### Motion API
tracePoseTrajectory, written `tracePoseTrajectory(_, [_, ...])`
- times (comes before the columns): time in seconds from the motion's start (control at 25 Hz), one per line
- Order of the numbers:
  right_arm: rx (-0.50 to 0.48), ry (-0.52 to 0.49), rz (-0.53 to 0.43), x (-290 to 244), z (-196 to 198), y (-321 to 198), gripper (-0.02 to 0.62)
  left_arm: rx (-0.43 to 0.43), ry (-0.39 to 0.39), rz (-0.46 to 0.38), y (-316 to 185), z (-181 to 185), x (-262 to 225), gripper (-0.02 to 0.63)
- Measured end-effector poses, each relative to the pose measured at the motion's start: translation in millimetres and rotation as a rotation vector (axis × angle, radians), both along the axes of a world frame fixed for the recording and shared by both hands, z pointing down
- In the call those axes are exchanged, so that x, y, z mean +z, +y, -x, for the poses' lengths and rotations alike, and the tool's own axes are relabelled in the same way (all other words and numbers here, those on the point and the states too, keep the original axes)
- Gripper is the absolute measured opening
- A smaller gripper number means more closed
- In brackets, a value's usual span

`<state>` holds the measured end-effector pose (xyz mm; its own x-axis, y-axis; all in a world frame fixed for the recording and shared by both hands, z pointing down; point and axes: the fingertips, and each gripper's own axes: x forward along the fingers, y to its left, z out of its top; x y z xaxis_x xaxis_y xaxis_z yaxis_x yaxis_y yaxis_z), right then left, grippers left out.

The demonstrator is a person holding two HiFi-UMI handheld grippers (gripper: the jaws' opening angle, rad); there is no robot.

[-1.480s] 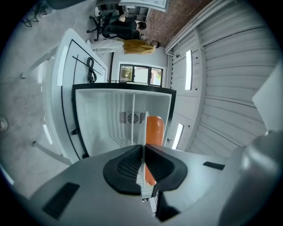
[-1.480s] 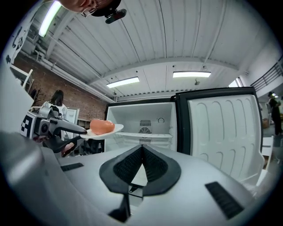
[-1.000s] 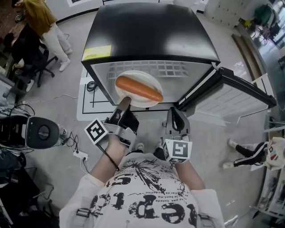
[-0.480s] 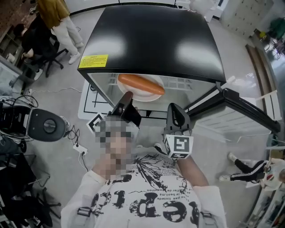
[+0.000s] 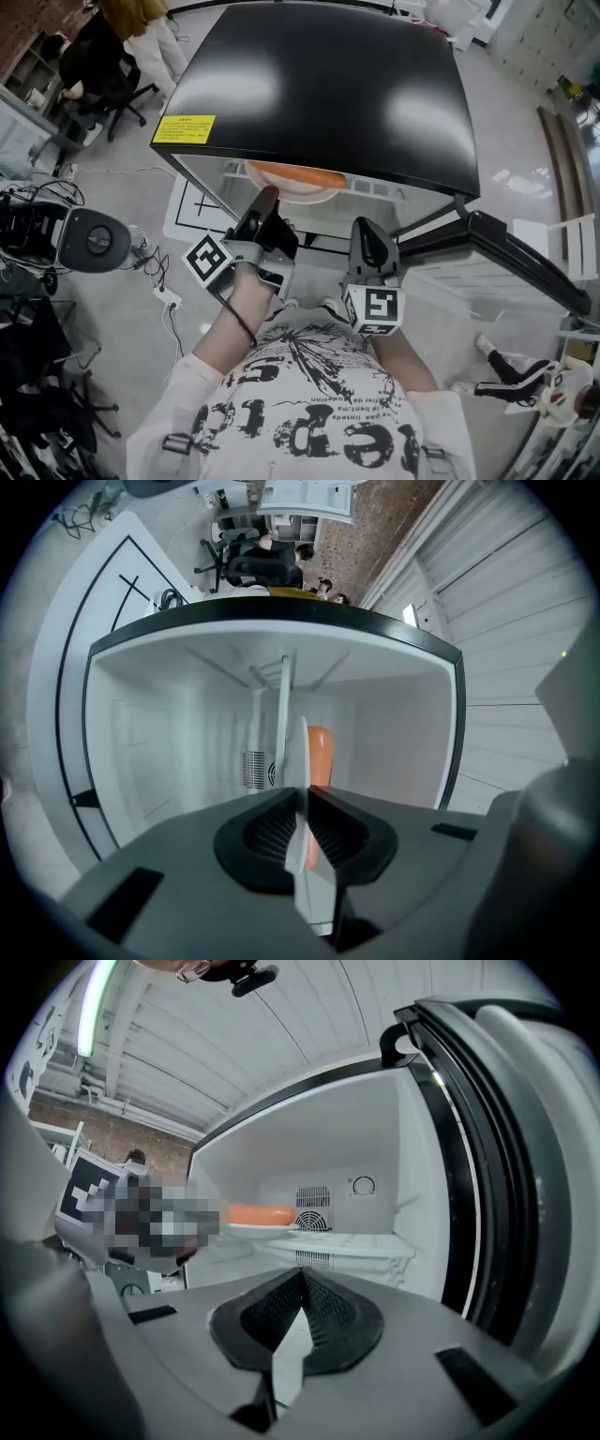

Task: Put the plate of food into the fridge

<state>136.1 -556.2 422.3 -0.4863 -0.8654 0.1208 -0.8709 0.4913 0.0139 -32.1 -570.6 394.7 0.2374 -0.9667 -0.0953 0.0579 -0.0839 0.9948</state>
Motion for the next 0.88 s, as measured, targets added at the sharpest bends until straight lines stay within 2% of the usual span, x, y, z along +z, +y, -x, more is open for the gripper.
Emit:
tracePoseTrajectory(0.2, [-0.016, -0.003, 0.008, 8.8, -0.8, 1.4, 0.002, -0.02, 0.006, -0.001, -2.6, -0.9, 3.0, 0.029])
tracePoseTrajectory(0.32, [-0.028, -0.001, 0.011, 9.6, 0.8, 1.9, 0.002, -0.033, -0.021, 0.008, -6.4, -1.2, 2.2, 0.032])
tracePoseTrajectory(0.4, [-0.036, 0.001, 0.012, 9.8, 2.1, 2.5, 0.002, -0.062, -0.016, 0.007, -7.6, 0.5, 0.6, 0.048])
tracePoseTrajectory(0.48, [-0.043, 0.006, 0.008, 9.2, 2.3, 3.3, 0.002, -0.096, -0.023, -0.007, -6.5, 4.4, -3.3, 0.109])
tracePoseTrajectory(0.6, [-0.047, 0.012, 0.003, 8.7, 0.4, 4.1, 0.002, -0.117, -0.03, -0.027, -4.2, 8.4, -7.0, 0.146])
tracePoseTrajectory(0.88, [-0.043, 0.007, 0.014, 9.6, 0.3, 6.7, 0.002, -0.094, -0.043, -0.012, -3.4, 2.4, -3.6, 0.168])
